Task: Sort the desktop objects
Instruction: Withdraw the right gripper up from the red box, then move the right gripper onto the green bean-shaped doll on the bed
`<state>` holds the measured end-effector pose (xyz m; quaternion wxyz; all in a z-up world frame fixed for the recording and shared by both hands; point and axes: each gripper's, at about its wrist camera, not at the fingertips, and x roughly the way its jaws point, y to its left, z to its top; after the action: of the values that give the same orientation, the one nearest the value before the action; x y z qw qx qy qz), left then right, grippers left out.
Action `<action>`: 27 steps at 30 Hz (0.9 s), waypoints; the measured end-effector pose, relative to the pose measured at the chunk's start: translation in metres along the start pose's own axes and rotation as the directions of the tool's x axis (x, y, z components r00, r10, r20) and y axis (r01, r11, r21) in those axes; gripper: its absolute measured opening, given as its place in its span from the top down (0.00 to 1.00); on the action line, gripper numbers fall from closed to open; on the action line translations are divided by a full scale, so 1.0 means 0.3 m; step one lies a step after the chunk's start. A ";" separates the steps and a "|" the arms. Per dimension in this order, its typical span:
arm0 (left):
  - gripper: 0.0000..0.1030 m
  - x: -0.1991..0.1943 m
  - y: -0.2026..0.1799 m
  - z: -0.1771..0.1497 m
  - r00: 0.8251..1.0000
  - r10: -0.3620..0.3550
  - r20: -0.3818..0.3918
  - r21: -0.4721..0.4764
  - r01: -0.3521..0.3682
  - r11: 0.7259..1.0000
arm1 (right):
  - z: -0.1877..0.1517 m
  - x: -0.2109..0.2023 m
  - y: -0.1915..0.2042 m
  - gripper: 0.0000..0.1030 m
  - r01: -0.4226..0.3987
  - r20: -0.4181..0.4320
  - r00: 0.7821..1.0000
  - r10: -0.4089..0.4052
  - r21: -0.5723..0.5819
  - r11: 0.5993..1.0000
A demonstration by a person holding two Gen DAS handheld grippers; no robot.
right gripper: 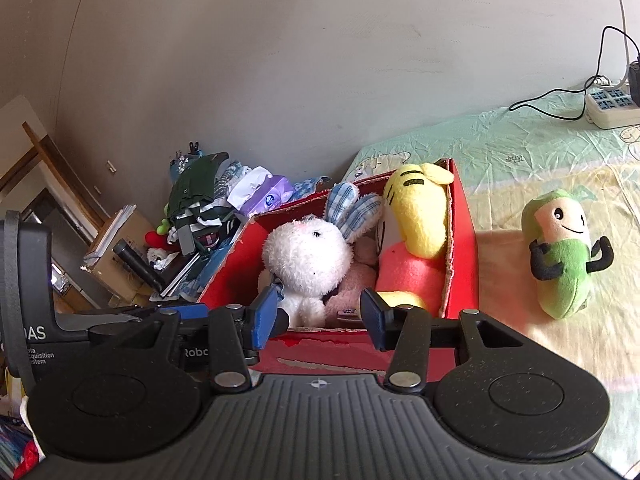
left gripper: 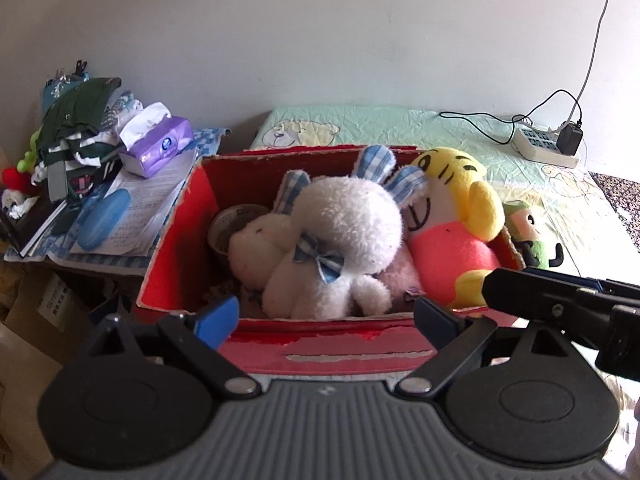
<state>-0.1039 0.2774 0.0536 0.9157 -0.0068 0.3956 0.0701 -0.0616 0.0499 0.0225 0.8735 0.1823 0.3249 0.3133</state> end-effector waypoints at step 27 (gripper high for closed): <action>0.02 0.000 -0.699 -0.060 0.999 0.020 0.045 0.211 -0.029 0.977 | 0.062 -0.283 -0.566 0.52 -0.037 -0.054 0.998 0.046 0.157 0.987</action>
<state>-0.0890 0.0685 0.0322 0.9185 0.0969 0.3814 0.0389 -0.0264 -0.1339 -0.0144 0.8403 0.2475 0.3694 0.3101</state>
